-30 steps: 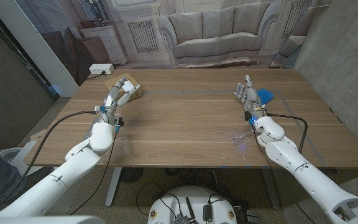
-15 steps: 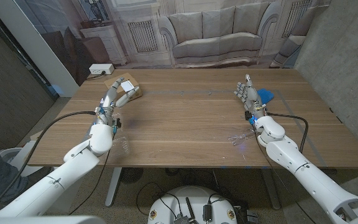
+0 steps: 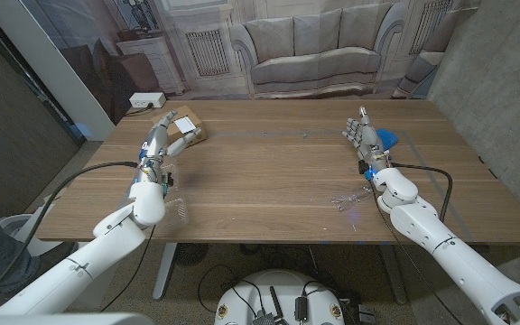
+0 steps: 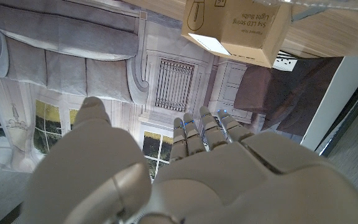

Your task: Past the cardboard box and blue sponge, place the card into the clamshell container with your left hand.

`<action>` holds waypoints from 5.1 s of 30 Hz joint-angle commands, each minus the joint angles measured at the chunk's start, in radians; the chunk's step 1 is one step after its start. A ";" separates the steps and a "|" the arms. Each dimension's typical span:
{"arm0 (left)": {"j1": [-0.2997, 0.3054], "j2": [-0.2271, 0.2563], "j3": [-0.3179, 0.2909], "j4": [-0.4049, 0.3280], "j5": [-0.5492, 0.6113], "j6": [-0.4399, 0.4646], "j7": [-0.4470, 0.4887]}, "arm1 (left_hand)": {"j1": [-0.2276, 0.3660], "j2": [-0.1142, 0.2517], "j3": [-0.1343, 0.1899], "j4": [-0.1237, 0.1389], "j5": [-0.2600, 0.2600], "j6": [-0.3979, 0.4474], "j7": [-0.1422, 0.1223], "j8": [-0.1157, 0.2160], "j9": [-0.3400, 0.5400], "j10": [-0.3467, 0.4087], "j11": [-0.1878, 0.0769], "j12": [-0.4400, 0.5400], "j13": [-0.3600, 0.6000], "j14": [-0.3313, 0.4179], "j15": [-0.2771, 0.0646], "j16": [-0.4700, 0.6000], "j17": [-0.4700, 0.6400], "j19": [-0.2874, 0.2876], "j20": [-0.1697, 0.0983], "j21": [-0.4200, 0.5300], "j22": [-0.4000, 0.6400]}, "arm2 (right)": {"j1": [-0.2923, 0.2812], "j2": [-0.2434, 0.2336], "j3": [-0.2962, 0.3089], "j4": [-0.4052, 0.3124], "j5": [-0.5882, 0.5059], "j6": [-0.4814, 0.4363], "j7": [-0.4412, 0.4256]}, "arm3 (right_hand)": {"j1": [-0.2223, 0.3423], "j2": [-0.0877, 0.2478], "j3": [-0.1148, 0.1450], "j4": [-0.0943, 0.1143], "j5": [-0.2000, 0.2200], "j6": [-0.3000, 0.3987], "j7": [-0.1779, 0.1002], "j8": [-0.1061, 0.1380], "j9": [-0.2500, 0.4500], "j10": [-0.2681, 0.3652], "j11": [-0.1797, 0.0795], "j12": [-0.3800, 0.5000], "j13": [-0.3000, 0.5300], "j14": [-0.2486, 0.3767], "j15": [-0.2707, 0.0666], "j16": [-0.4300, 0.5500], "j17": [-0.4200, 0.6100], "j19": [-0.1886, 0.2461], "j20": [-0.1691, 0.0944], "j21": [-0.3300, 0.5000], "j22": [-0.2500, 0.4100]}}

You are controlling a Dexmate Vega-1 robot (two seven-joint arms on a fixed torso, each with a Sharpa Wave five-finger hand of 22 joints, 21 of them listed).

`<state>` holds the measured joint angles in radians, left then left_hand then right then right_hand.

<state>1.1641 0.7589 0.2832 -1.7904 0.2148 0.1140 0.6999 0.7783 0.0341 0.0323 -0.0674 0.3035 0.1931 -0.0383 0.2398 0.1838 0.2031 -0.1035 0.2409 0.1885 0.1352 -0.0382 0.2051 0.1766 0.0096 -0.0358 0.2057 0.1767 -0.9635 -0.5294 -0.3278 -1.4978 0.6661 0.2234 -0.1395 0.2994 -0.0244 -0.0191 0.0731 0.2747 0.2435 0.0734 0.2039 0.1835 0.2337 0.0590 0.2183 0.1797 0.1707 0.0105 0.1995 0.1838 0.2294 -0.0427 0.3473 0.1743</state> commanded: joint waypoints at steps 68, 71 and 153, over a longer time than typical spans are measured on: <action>-0.230 -0.012 0.293 -0.017 0.410 0.680 -0.014 | 0.256 -0.024 0.033 -0.077 0.006 0.193 -0.113 0.007 0.009 0.191 -0.109 -0.018 0.004 0.034 -0.108 -0.018 0.000 -0.097 0.020 -0.021 0.003 | -0.109 -0.029 0.082 -0.085 0.045 0.089 0.008 | 0.000 0.009 -0.015 -0.001 -0.009 0.013 0.002 -0.002 0.007 0.008 0.001 -0.004 0.004 0.014 0.003 -0.006 0.003 0.022 -0.020 -0.026 0.006; -0.240 -0.023 0.305 -0.002 0.418 0.695 -0.008 | 0.258 -0.024 0.031 -0.074 0.006 0.198 -0.117 0.005 0.009 0.201 -0.111 -0.018 0.004 0.032 -0.107 -0.018 0.001 -0.109 0.043 -0.022 0.003 | -0.124 -0.038 0.095 -0.107 0.050 0.087 0.000 | 0.000 0.009 -0.015 -0.001 -0.009 0.013 0.002 -0.002 0.007 0.008 0.002 -0.004 0.004 0.014 0.002 -0.006 0.003 0.022 -0.020 -0.026 0.006; -0.461 -0.155 0.446 0.367 0.331 0.681 0.081 | 0.302 0.017 0.032 -0.051 -0.031 0.321 -0.155 -0.004 0.008 0.305 -0.113 -0.039 0.004 0.071 -0.087 -0.008 0.005 -0.142 0.117 -0.006 0.003 | -0.189 -0.038 0.142 -0.220 0.018 0.044 -0.122 | -0.005 0.014 -0.029 0.000 -0.015 0.017 0.001 -0.005 0.007 0.015 0.002 -0.005 0.004 0.022 0.007 -0.006 0.004 0.034 -0.014 -0.052 0.007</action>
<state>0.7257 0.6265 0.7310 -1.4757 0.5832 0.8466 0.7383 1.0769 0.0502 0.0664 -0.1223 0.2757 0.5114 -0.1864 0.2416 0.1882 0.4993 -0.2177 0.2049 0.1882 0.1976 -0.0394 0.1935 0.1794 -0.1383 0.0801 0.1934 0.1772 -1.1587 -0.5727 -0.1786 -1.7141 0.6943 0.2741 -0.2503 0.2901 -0.0153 -0.0441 0.0703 0.2628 0.2521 0.0714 0.1995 0.1882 0.2390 0.0643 0.2144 0.1797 0.1889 0.0181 0.1953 0.1837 0.2527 -0.0408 0.2989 0.1792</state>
